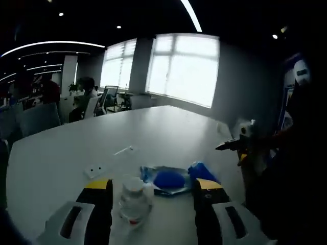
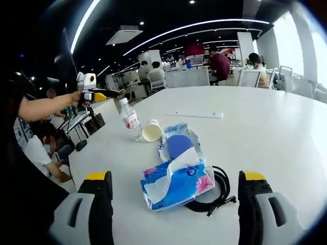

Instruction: Arrange the tabletop items into an orderly group along one side of the table until the central work area is clear of visible clutter.

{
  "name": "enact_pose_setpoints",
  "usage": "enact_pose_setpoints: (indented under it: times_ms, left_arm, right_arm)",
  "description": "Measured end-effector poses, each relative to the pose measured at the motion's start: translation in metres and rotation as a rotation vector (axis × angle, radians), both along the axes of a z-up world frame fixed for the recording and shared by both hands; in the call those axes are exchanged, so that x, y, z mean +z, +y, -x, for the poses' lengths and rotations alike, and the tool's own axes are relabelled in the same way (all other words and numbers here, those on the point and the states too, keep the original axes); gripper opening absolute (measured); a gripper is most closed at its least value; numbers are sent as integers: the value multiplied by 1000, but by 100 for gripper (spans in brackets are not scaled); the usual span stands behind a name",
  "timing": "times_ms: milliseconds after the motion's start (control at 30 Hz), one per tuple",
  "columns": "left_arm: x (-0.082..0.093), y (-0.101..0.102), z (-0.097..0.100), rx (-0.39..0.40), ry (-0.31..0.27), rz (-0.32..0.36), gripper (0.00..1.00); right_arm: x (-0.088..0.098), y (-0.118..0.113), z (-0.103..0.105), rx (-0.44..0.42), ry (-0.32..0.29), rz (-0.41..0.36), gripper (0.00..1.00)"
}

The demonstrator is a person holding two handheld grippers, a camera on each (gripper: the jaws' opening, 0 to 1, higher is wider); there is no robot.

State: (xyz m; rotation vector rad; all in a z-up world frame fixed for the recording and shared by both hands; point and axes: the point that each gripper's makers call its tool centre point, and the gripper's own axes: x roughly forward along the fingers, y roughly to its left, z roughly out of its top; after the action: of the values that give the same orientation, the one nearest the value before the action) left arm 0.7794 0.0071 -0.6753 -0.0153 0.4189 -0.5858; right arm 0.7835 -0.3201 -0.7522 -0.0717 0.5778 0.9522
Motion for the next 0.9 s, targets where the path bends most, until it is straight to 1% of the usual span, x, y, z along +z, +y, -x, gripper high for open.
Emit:
enact_pose_setpoints:
  times_ms: [33, 133, 200, 267, 300, 367, 467, 567, 733, 800, 900]
  left_arm:
    - [0, -3, 6, 6, -12, 3, 64]
    - [-3, -11, 21, 24, -6, -4, 67]
    - [-5, -15, 29, 41, -5, -3, 72]
    - [-7, -21, 40, 73, -5, 14, 77]
    - [-8, -22, 42, 76, -4, 14, 79]
    - [-11, -26, 50, 98, 1, 21, 81]
    - [-10, -34, 60, 120, -23, 44, 83]
    - [-14, -38, 68, 133, -17, 38, 86]
    - [-10, -50, 81, 156, -27, 21, 91]
    - [-8, -49, 84, 167, -36, 20, 93]
    - [-4, -47, 91, 187, -51, 14, 97]
  right_arm:
    - [0, 2, 0, 8, -1, 1, 100]
    - [1, 6, -3, 17, -2, 0, 100]
    - [2, 8, -4, 21, 0, 0, 100]
    - [4, 11, -7, 26, -6, -3, 100]
    - [4, 12, -8, 28, -8, -5, 100]
    - [6, 15, -9, 32, -12, -7, 100]
    - [7, 18, -13, 44, -23, -3, 100]
    - [8, 23, -16, 49, -34, -3, 100]
    - [9, 31, -24, 57, -43, -9, 100]
    - [10, 35, -26, 61, -44, -15, 100]
    - [13, 44, -34, 62, -64, -20, 100]
